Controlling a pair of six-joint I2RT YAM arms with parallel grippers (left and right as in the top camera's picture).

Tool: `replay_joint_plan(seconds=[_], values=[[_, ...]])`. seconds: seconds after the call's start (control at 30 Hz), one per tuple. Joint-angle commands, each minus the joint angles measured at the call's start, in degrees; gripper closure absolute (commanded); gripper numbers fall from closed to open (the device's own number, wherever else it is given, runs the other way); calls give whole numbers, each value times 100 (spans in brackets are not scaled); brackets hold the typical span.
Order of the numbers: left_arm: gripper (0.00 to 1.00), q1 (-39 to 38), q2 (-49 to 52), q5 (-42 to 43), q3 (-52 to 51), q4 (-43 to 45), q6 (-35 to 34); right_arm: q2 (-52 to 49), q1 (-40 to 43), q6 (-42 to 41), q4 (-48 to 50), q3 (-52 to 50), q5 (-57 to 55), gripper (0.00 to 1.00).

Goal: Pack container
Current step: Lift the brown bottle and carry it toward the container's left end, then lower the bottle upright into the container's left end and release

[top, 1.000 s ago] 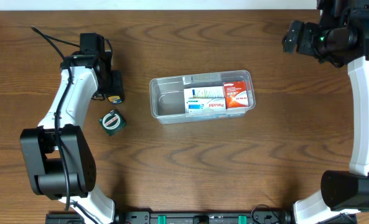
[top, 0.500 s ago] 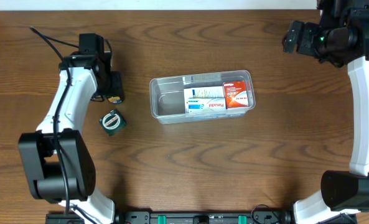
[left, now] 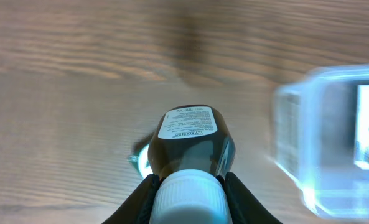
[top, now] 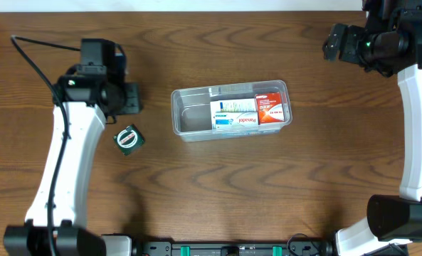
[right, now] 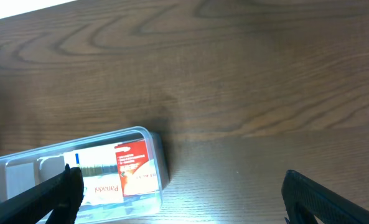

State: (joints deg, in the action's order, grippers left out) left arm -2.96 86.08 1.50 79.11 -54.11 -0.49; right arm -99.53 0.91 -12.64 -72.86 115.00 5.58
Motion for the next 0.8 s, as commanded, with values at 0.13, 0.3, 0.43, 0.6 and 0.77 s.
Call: replay_joint_plan(seconds=[0.13, 0.3, 0.43, 0.6, 0.77], values=[[70, -1032, -697, 39, 42, 4, -470, 20, 15, -59, -7, 26, 0, 1], [70, -1705, -782, 37, 42, 280, -730, 20, 15, -59, -9, 26, 0, 1], [71, -2133, -597, 37, 42, 584, -734, 20, 15, -59, -9, 26, 0, 1], [70, -2323, -24, 35, 42, 741, -732, 20, 15, -59, -9, 26, 0, 1], [71, -2323, 638, -245, 42, 787, -730, 20, 15, -61, -7, 26, 0, 1]])
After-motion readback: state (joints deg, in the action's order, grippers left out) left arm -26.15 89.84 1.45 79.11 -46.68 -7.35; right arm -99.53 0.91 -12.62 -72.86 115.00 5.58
